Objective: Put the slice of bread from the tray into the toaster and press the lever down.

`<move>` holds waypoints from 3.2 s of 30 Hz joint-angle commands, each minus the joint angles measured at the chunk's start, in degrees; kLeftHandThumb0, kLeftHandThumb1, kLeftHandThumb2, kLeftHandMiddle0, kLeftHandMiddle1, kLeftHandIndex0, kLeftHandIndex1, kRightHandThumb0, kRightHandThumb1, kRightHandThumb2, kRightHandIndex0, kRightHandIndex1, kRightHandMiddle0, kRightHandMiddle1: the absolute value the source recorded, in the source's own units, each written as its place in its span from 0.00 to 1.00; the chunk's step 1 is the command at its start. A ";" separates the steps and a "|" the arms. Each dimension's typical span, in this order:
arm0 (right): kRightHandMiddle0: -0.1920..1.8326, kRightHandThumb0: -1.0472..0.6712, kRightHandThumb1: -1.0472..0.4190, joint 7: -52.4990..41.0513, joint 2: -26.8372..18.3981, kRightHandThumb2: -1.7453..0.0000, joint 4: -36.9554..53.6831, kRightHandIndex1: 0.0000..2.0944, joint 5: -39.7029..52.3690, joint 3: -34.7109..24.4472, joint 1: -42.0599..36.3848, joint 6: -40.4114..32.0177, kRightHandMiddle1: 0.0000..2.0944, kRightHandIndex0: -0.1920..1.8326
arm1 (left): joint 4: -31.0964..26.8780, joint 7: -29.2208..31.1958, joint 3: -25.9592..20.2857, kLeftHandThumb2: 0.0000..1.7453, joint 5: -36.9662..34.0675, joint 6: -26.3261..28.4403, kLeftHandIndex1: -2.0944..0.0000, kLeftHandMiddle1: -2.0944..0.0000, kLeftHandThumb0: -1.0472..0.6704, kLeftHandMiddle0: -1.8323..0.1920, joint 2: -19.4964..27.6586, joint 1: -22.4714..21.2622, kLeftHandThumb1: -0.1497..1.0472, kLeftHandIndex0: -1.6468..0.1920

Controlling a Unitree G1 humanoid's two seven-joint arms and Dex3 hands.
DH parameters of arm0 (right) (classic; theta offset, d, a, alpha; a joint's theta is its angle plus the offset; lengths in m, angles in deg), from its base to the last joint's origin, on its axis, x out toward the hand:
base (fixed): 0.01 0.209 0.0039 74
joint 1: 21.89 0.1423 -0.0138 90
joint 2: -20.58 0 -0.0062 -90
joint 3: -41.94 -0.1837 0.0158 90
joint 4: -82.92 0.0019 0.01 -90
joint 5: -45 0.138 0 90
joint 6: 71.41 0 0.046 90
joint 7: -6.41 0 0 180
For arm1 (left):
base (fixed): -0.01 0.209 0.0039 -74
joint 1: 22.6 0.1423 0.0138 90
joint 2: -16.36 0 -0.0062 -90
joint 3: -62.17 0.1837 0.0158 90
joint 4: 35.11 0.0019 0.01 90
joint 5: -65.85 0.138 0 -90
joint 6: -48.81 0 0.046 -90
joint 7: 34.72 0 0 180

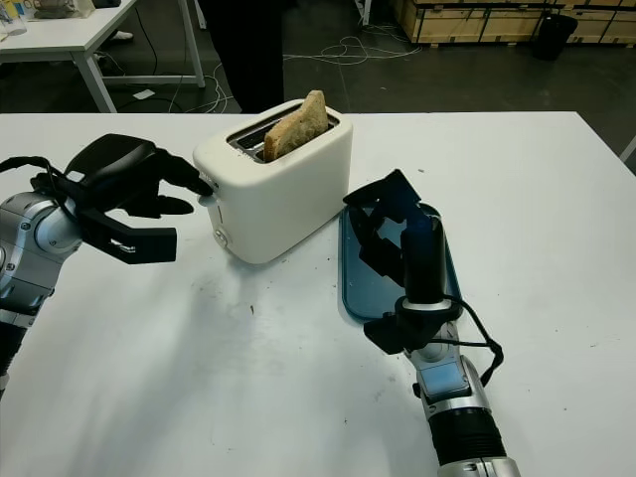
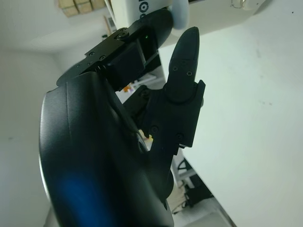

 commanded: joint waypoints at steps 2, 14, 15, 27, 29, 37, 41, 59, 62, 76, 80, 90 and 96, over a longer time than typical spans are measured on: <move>0.41 0.43 0.09 0.10 -0.43 0.73 1.02 0.83 -0.14 -0.36 -0.38 0.78 0.69 0.52 | -0.54 0.73 0.52 0.12 -0.17 0.20 1.00 0.38 0.49 0.41 0.24 0.41 0.86 0.39; 0.38 0.43 0.09 -0.82 -1.45 0.73 4.03 0.83 -0.66 -1.13 -0.31 -0.85 0.71 0.53 | -0.47 2.43 0.89 0.14 0.01 0.45 1.00 0.42 0.49 0.43 0.69 -0.39 0.86 0.40; 0.38 0.42 0.09 -1.00 -1.63 0.72 4.67 0.83 -0.68 -1.27 -0.54 -1.01 0.72 0.52 | -0.80 2.81 0.87 0.14 0.10 0.71 1.00 0.41 0.49 0.43 0.74 -0.36 0.86 0.40; 0.35 0.45 0.09 -2.91 -2.87 0.72 11.03 0.83 3.21 -4.31 -9.17 0.79 0.82 0.52 | 19.94 -17.43 20.46 0.15 10.93 24.89 0.73 0.24 0.50 0.53 -36.68 18.68 0.89 0.29; 0.37 0.44 0.09 -3.89 -3.87 0.72 11.02 0.83 3.16 -4.48 -9.13 0.36 0.77 0.52 | 20.76 -13.61 21.75 0.15 11.77 26.43 0.67 0.37 0.49 0.57 -37.44 16.91 0.89 0.43; 0.37 0.44 0.09 -5.34 -5.06 0.72 9.83 0.83 3.16 -4.60 -7.49 -0.53 0.76 0.51 | 19.91 -9.32 23.07 0.16 12.62 30.68 0.84 0.58 0.48 0.55 -36.33 12.64 0.89 0.47; 0.35 0.44 0.09 -5.47 -4.80 0.71 9.65 0.83 3.12 -4.39 -7.05 -0.76 0.80 0.51 | 20.34 -10.62 23.07 0.16 12.41 30.12 0.84 0.57 0.48 0.53 -35.80 12.79 0.89 0.44; 0.34 0.42 0.09 -4.79 -4.00 0.72 4.29 0.83 3.02 -3.10 -4.48 1.53 0.82 0.52 | -3.37 -35.84 11.42 0.46 -1.42 6.43 0.91 0.17 0.50 0.48 -29.30 22.59 0.72 0.46; 0.33 0.43 0.09 -5.39 -3.89 0.72 3.61 0.83 3.78 -2.74 -4.53 1.48 0.83 0.52 | -3.17 -38.56 11.35 0.48 -1.74 5.02 0.91 0.17 0.51 0.50 -28.86 22.65 0.70 0.45; 0.40 0.38 0.09 -13.71 1.00 0.72 -0.84 0.83 18.77 -3.94 -1.13 -11.85 0.70 0.50 | -8.46 -44.29 -2.75 0.28 -17.61 -8.07 0.55 0.29 0.34 0.64 -31.46 23.92 0.89 0.60; 0.44 0.37 0.09 -13.33 2.17 0.79 -0.65 0.76 20.62 -5.61 -0.73 -15.12 0.55 0.47 | -9.14 -43.22 -5.68 0.22 -18.40 -9.39 0.45 0.26 0.35 0.64 -31.54 23.88 0.89 0.63; 0.53 0.34 0.09 -9.65 3.78 0.85 -1.88 0.62 19.71 -8.37 0.67 -16.92 0.27 0.48 | -6.83 -45.25 -8.33 0.15 -17.82 -10.96 0.32 0.17 0.37 0.60 -34.55 24.87 0.89 0.65; 0.57 0.33 0.09 -7.82 3.69 0.83 -0.32 0.61 18.09 -8.26 0.20 -19.43 0.23 0.50 | -4.41 -46.36 -9.21 0.17 -18.14 -10.37 0.26 0.17 0.37 0.58 -37.11 25.27 0.89 0.66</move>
